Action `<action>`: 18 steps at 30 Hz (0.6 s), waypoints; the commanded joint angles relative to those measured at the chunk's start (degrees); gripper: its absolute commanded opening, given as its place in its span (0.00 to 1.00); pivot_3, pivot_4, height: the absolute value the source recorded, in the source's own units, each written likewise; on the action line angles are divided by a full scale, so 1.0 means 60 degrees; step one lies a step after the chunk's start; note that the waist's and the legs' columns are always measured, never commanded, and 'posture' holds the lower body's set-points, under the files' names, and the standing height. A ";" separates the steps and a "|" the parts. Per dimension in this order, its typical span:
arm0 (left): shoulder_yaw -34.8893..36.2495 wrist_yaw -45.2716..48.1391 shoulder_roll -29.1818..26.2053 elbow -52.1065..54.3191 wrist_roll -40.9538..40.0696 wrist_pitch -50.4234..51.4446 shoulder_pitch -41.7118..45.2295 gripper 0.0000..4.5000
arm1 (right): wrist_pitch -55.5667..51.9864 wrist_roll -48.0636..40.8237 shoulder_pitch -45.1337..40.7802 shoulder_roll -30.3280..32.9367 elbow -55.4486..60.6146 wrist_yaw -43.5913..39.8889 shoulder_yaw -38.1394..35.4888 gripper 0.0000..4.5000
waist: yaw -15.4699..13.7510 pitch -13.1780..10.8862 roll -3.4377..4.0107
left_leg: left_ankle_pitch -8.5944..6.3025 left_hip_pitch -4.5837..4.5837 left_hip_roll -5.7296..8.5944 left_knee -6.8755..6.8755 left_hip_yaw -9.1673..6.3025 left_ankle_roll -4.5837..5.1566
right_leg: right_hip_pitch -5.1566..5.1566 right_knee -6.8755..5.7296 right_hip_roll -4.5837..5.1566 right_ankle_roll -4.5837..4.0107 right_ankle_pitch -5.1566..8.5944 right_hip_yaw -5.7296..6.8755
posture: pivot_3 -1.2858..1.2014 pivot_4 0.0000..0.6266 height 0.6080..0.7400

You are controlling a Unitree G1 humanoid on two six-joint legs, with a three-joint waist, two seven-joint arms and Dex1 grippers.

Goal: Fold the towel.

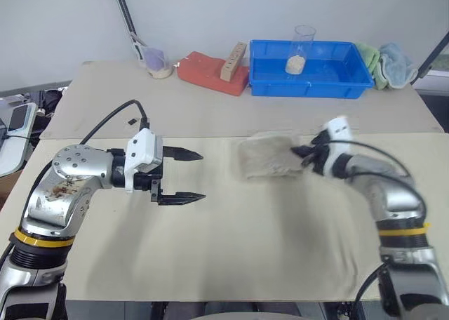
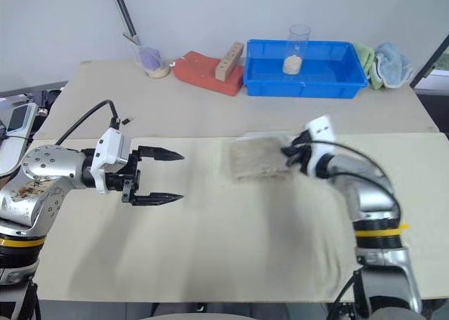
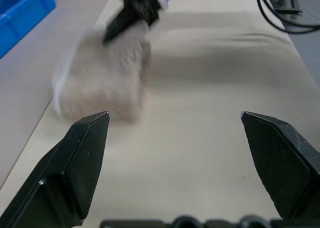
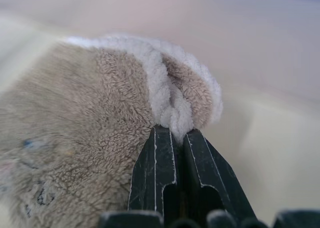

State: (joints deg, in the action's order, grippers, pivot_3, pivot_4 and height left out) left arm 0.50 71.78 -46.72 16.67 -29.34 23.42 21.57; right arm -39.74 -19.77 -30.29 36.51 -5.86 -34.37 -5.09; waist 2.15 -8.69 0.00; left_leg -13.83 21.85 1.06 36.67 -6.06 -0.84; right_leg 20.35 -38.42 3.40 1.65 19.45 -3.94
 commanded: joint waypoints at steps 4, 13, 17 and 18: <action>0.0159 -0.0045 0.0090 -0.0106 0.0000 -0.0493 0.0085 1.00 | 0.0320 0.0504 -0.0285 0.0087 -0.1708 0.0101 -0.0186 0.00 | 0.0071 0.0004 -0.0007 | 0.0000 -0.0005 -0.0004 0.0000 0.0005 0.0000 | -0.0006 0.0001 -0.0009 0.0000 0.0000 -0.0003 | 0.52 0.24 1.00; 0.0533 -0.0750 0.0042 -0.0580 0.0446 -0.0729 -0.0073 1.00 | 0.0589 0.0416 -0.0434 -0.0013 -0.1119 0.0676 -0.0989 0.71 | 0.0147 -0.0003 0.0017 | -0.0001 -0.0008 -0.0005 -0.0002 0.0011 0.0002 | 0.0004 -0.0020 -0.0011 -0.0001 0.0000 -0.0010 | 0.52 0.24 1.00; 0.1039 -0.1151 -0.0342 -0.0909 0.0878 -0.0860 -0.0613 1.00 | 0.0454 0.0019 -0.0138 0.0682 0.0521 -0.0090 -0.1337 0.93 | 0.0136 -0.0010 0.0031 | -0.0001 -0.0004 -0.0007 -0.0002 0.0009 0.0002 | 0.0012 -0.0021 -0.0009 -0.0001 0.0000 -0.0012 | 0.52 0.24 1.00; 0.1156 -0.1311 -0.0508 -0.0933 0.1095 -0.0892 -0.0805 1.00 | 0.0483 -0.0085 0.0044 0.0989 0.0955 -0.0488 -0.1337 0.93 | 0.0106 -0.0010 0.0031 | -0.0001 -0.0003 -0.0007 -0.0006 0.0008 0.0002 | 0.0013 -0.0020 -0.0009 -0.0001 0.0000 -0.0011 | 0.52 0.24 1.00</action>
State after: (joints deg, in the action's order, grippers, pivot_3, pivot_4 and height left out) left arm 4.44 65.32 -48.09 10.94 -24.26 19.03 17.31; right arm -37.32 -18.67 -30.41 40.36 -5.58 -34.30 -11.00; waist 2.78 -8.75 0.19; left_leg -13.84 21.85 1.02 36.61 -6.03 -0.83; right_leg 20.44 -38.50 3.35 1.65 19.45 -3.99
